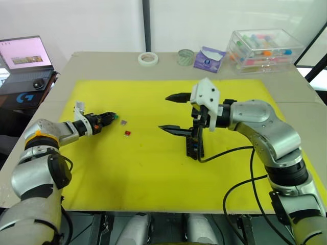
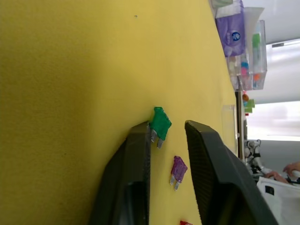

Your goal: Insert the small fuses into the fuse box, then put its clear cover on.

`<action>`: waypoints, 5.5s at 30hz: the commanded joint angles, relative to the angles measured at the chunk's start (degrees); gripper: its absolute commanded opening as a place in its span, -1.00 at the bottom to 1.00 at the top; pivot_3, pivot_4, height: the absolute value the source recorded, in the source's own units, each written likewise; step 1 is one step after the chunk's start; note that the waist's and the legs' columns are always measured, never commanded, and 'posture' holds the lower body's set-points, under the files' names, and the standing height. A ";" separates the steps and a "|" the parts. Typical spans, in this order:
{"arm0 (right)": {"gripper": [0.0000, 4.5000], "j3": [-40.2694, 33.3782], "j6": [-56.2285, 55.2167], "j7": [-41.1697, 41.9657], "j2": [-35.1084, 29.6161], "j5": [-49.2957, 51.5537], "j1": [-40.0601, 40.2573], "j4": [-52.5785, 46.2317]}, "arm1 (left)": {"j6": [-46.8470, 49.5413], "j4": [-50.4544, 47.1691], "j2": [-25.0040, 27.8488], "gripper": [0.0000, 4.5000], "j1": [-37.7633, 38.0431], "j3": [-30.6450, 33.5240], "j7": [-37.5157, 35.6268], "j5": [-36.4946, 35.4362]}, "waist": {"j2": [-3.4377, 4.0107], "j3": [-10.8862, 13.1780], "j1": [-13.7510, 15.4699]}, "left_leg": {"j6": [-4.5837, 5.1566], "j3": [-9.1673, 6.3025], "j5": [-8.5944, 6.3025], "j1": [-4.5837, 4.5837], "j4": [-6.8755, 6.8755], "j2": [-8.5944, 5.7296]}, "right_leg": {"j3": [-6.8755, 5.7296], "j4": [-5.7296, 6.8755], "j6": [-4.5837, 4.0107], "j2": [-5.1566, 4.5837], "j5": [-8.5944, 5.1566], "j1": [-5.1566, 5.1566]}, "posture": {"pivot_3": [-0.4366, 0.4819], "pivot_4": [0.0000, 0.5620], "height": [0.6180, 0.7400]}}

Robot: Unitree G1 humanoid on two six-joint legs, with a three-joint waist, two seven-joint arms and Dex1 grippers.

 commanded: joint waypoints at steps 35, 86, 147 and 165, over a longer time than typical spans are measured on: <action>1.00 -20.13 20.58 -3.59 -0.86 27.73 0.18 1.38 | 12.09 -77.62 -4.95 -1.00 17.91 -7.44 -10.76 -25.22 | 0.01 0.00 -0.14 | 0.00 0.05 0.00 -0.09 -0.05 0.12 | 0.11 -0.30 0.00 0.01 0.00 0.04 | -0.05 -0.47 1.00; -0.44 -16.45 24.12 -8.01 -0.31 35.81 0.15 -0.17 | -18.27 -81.11 -6.31 -1.00 20.79 -22.76 -17.59 -18.52 | 0.02 0.01 0.13 | 0.00 0.10 0.00 -0.05 -0.06 0.14 | 0.11 -0.40 0.00 0.02 0.00 0.11 | -0.05 -0.47 1.00; -1.00 2.99 -2.84 17.47 -22.95 -8.32 2.51 9.26 | -57.35 -60.14 -15.61 0.98 23.38 -44.33 -21.07 11.42 | 0.12 0.10 1.43 | 0.02 0.28 -0.02 -0.08 -0.11 0.21 | 0.11 -0.53 -0.01 0.04 0.01 0.07 | -0.05 -0.47 1.00; -1.00 4.90 -4.21 19.82 -20.40 -12.40 1.31 10.12 | -61.95 -53.16 -21.84 0.98 21.14 -44.04 -21.49 15.92 | 0.12 0.10 1.55 | 0.02 0.27 -0.02 -0.08 -0.05 0.18 | 0.08 -0.48 0.00 0.04 0.01 0.08 | -0.05 -0.47 1.00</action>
